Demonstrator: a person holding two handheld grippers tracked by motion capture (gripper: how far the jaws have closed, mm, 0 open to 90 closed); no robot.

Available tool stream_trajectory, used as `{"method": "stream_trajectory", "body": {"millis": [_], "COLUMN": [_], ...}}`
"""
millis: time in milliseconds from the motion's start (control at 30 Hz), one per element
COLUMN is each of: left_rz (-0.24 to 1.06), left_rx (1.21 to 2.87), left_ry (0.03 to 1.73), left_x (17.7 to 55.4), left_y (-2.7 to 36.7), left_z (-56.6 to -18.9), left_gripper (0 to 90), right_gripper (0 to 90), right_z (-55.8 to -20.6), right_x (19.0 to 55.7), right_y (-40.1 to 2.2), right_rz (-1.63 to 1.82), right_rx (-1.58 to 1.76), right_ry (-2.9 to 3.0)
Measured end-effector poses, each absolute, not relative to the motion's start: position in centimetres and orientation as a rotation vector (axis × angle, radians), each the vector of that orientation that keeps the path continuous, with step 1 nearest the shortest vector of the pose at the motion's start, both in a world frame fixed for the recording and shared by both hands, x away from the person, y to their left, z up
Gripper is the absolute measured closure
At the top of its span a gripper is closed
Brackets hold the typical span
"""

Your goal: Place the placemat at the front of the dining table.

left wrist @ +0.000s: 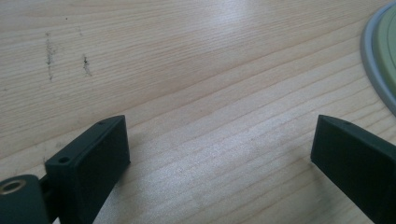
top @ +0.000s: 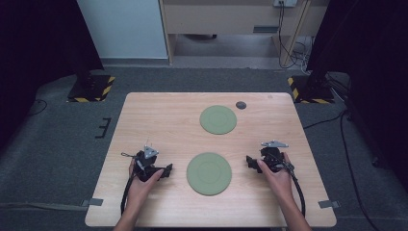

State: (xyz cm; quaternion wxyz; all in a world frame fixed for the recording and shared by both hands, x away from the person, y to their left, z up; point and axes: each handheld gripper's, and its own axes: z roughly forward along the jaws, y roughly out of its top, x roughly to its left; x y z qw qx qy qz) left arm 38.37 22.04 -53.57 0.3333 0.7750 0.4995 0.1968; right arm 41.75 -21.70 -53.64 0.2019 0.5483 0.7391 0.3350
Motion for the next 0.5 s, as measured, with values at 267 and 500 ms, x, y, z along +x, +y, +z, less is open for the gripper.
{"method": "stream_trajectory", "body": {"millis": [267,500], "left_rz": [0.532,0.531], "left_rx": [2.050,2.052], "left_ry": [1.299,1.300], "left_x": [38.41,38.50], "left_y": [21.77,21.77], "left_z": [-53.63,-53.64], "left_gripper": [2.6,1.6], "right_gripper": [1.8,0.4], "right_z": [-53.94,-53.96], "right_x": [41.46,40.87], "right_y": [-21.68,-22.29], "right_rz": [0.860,0.843], "right_rx": [1.492,1.525], "right_ry": [2.064,2.035]}}
